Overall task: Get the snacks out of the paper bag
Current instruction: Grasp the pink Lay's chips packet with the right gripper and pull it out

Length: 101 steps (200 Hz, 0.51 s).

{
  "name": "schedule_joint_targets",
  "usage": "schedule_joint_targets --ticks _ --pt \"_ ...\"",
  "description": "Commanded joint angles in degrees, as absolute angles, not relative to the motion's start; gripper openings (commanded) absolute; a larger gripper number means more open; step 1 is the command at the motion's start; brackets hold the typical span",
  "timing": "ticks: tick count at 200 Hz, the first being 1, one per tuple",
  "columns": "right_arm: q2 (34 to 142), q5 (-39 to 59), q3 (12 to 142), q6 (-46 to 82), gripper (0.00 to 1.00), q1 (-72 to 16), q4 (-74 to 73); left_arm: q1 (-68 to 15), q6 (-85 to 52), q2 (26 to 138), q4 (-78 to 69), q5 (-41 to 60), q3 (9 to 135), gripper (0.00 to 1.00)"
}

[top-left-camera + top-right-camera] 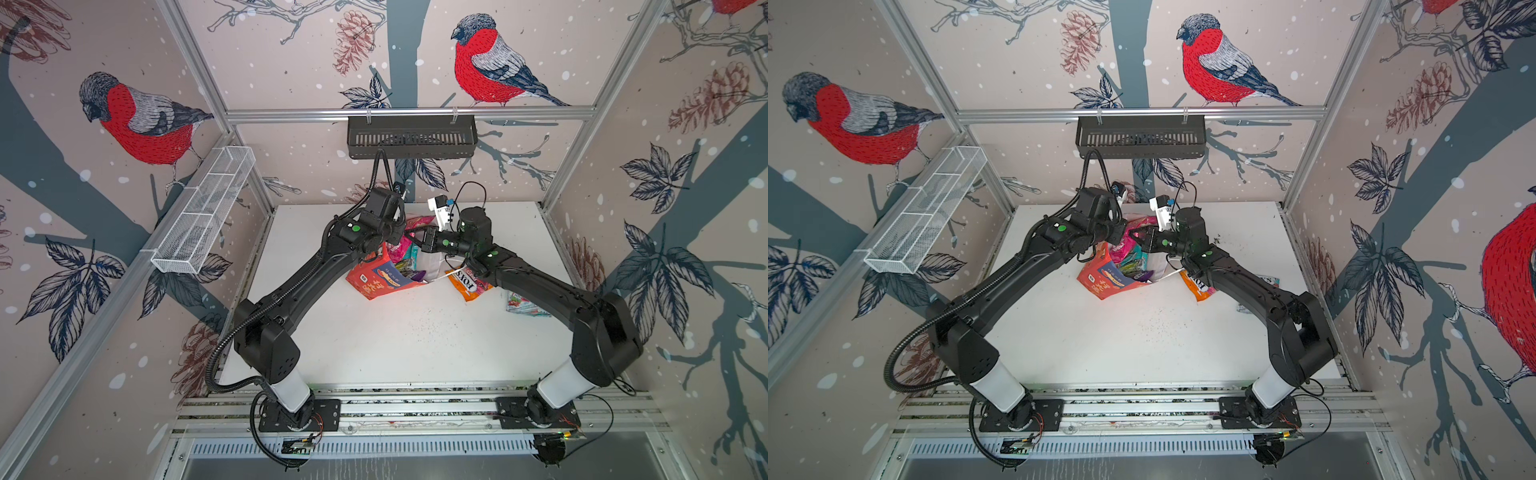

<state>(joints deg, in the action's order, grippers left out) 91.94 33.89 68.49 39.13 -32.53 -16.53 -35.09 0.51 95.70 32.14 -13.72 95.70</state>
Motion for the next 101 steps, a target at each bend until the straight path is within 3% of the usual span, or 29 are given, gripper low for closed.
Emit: schedule_joint_targets --ticks 1,101 --pt "91.7 35.5 69.4 37.5 0.01 -32.3 -20.8 -34.9 1.1 95.3 34.0 -15.0 95.1 0.0" --pt "88.5 40.3 68.1 38.6 0.01 -30.4 -26.3 -34.5 1.1 94.8 33.2 -14.9 93.9 0.0"
